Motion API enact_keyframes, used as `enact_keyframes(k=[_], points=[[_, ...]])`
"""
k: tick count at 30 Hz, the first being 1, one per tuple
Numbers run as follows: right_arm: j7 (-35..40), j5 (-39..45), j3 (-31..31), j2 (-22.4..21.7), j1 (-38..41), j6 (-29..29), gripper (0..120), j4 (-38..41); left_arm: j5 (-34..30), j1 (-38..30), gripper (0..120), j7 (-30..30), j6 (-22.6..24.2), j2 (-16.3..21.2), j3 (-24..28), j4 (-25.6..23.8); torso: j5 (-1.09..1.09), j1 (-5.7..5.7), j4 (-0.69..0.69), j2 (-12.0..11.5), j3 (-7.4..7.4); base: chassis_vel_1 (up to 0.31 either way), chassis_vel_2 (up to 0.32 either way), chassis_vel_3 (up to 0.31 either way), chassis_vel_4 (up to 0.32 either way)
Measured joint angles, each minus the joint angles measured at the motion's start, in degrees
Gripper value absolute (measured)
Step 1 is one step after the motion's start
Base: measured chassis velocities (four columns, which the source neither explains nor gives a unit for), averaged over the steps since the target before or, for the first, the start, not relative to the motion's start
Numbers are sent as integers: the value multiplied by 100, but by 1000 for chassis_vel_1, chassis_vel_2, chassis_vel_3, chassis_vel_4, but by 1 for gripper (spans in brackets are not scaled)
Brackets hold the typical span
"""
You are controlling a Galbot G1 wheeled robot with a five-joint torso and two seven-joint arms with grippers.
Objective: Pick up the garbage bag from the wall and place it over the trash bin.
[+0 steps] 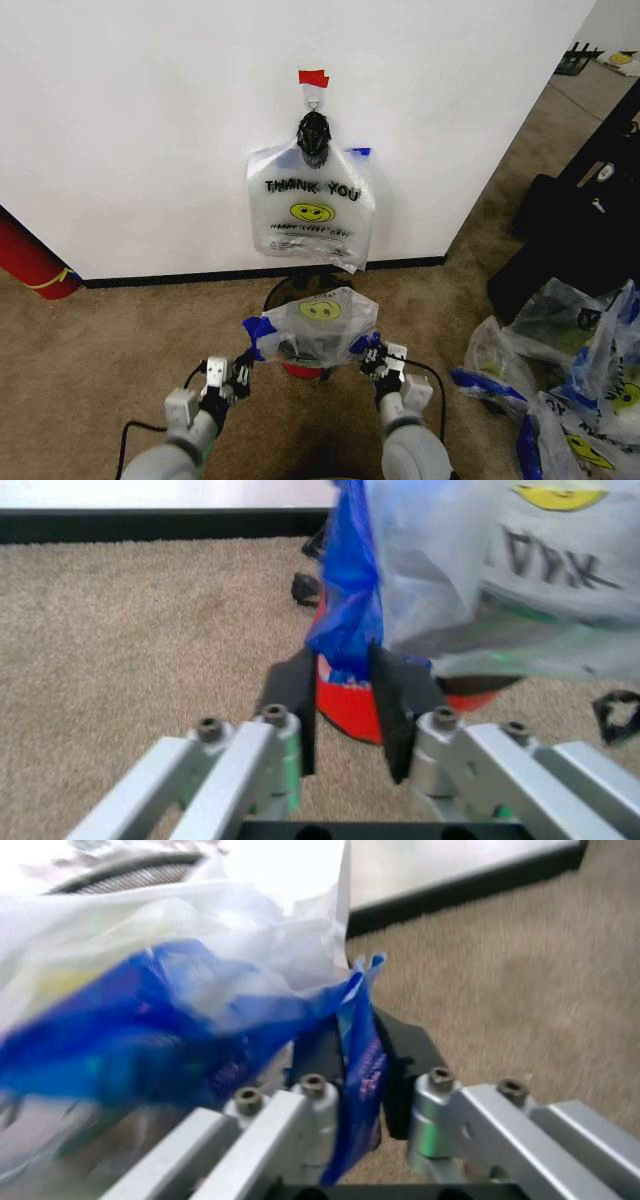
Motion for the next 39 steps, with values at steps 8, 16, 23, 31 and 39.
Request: enact_keyframes(k=[8, 16, 23, 31, 39], points=[[-424, -1144, 162, -215, -871, 1021, 38, 164, 495, 795, 53, -187, 20, -179, -127, -706, 1, 0, 0, 0, 0, 0, 0, 0, 0], [-761, -1299, 349, -391, -1317, 1572, 63, 299, 877, 1188, 78, -330, -133, -256, -228, -1069, 0, 0, -1, 0, 0, 0, 0, 0, 0], [-1229, -1037, 512, -332, -1211, 2407, 91, 100, 1006, 1425, 99, -415, -618, -358, -253, -1162, 1, -1, 0, 0, 0, 0, 0, 0, 0], [-2319, -607, 847, -314, -978, 3173, 100, -88, 539, 1176, 100, -403, -837, -282, -447, -1411, 1, 0, 0, 0, 1, 0, 0, 0, 0], [-3156, -474, 1654, -401, -1399, 3618, 100, 189, -15, 803, 100, -382, -658, 91, -801, -1543, 0, 0, 0, 0, 1, 0, 0, 0, 0]])
